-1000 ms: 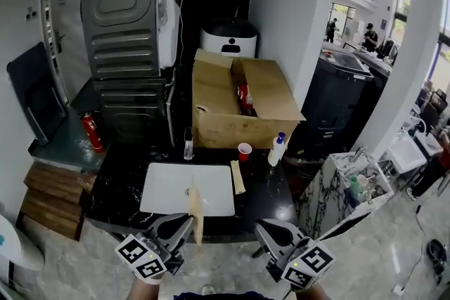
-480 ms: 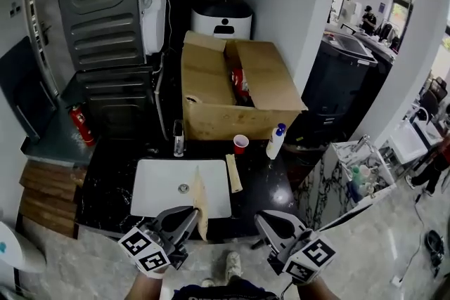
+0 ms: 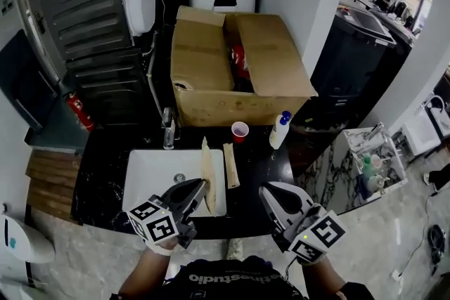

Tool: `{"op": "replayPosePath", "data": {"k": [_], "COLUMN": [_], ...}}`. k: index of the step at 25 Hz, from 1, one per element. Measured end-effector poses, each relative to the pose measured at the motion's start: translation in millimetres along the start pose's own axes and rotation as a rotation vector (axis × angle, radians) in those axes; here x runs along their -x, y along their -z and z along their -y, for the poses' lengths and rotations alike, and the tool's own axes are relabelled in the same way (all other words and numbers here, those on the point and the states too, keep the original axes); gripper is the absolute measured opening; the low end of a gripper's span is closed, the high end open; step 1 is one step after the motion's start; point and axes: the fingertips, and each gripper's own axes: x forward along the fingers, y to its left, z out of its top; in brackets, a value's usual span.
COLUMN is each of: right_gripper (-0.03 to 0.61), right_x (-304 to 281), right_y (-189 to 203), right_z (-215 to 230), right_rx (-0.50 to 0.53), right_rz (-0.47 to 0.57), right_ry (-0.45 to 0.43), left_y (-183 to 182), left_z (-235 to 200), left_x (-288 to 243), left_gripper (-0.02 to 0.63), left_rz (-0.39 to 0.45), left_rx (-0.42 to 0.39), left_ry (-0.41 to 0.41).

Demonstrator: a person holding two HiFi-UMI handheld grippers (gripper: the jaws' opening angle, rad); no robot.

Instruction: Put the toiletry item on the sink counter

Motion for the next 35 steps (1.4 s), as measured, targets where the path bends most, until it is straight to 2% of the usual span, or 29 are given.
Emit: {"op": "replayPosePath", "data": {"k": [5,10,16,21,24,29,35], "right_gripper": [0.037,0.037,0.037,0.037,0.037,0.037,0.037], "right_x": [-10.3,-19.6,-30.0,-31.8,-28.8,-28.1,-22.8], "right_y": [6.1,18.8,24.4,40.9,56.2,60.4,59.4], "right_z": [48.5,87.8,127.3,157.7,169.5,179.6,188.3], "right_rx": [-0.027,-0.066,-0.153,-0.189,-0.181,-0.201,-0.209], "right_rz": [-0.017,-0.040,-0.022,-0.047,-0.090,-0.080,-0.066], "right_ry": [0.012,0.015,0.025,0.038,0.035,0.027,0.036], "left_y": [41.2,97.1,144.0,177.6,193.0,209.6,213.8], "left_z": [-29.8,-63.3,-100.5,-130.4,-139.7,-144.4,-145.7], "left_x": [-66.8,-128.6,-180.3,-207.0,-215.8,-225.5,-230.9], "left_gripper": [0.017,0.017,0.017,0.017,0.017,0.017,0.026], "left_rz": [-0.149,-0.313,-0.418,-0.506,-0.548,-0.580,-0.578], "left_rx": [0.119,0.250,0.306,0.309,0.308,0.344,0.363], "left_ry": [-0.040,-0.125,-0.241,-0.331,-0.370,-0.405,-0.409]}}
